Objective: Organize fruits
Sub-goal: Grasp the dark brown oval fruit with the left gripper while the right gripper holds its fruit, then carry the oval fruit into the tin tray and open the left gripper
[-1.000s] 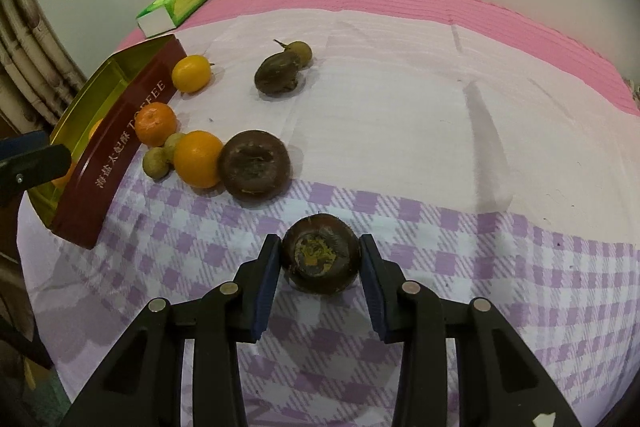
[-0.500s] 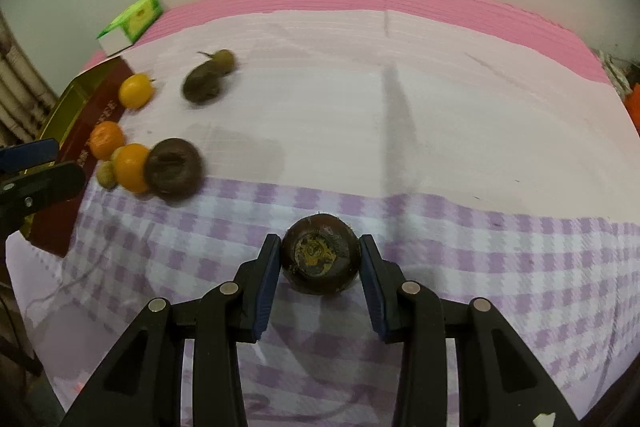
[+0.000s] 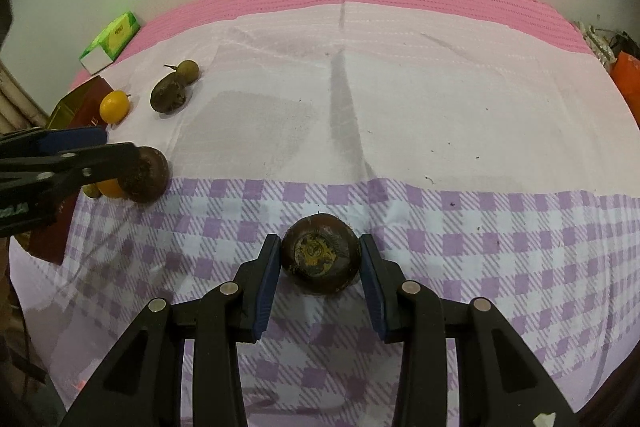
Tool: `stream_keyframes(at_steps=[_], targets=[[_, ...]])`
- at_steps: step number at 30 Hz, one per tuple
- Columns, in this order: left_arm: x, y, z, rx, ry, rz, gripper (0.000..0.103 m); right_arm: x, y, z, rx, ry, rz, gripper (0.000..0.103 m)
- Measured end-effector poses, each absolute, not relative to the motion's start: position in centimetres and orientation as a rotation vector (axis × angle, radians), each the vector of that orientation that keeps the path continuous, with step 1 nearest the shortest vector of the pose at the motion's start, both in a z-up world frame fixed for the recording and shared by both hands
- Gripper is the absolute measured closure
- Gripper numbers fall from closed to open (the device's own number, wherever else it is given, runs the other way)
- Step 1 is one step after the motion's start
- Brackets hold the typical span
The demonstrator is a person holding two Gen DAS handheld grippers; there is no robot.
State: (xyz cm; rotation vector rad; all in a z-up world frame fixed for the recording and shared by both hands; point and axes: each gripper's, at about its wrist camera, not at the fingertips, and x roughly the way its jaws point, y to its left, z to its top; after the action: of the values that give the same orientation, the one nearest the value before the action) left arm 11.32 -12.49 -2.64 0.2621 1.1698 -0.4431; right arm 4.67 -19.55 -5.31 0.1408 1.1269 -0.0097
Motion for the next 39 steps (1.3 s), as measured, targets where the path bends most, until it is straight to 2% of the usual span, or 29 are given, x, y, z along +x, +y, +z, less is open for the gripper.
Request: stream_keyframes(at_steps=[1,7,15,28,39], targets=[[11.6,-12.6,-2.9,0.262,1.184,-0.444,0.052,4.7,-19.6,-5.3,0.146,1.127,-0.009,0.066],[12.9,-13.0,-4.3,0.243,1.273,-0.459,0.054,4.9,-19.6,-5.3,0.162,1.125,-0.008,0.066],[12.6,-13.3,-5.0,0.242,1.322,-0.466,0.069,4.9,-19.9,-5.3,0.191,1.124,-0.006,0.066],[11.4,-12.2,-4.6,0.211,1.301,-0.455,0.075,5.0,-19.5,-5.6,0.172,1.122,-0.019,0.066],[10.1,-10.2,-1.8,0.173,1.237,-0.445,0.077,5.1,-18.6,-5.8,0.116,1.120,-0.037,0.066]])
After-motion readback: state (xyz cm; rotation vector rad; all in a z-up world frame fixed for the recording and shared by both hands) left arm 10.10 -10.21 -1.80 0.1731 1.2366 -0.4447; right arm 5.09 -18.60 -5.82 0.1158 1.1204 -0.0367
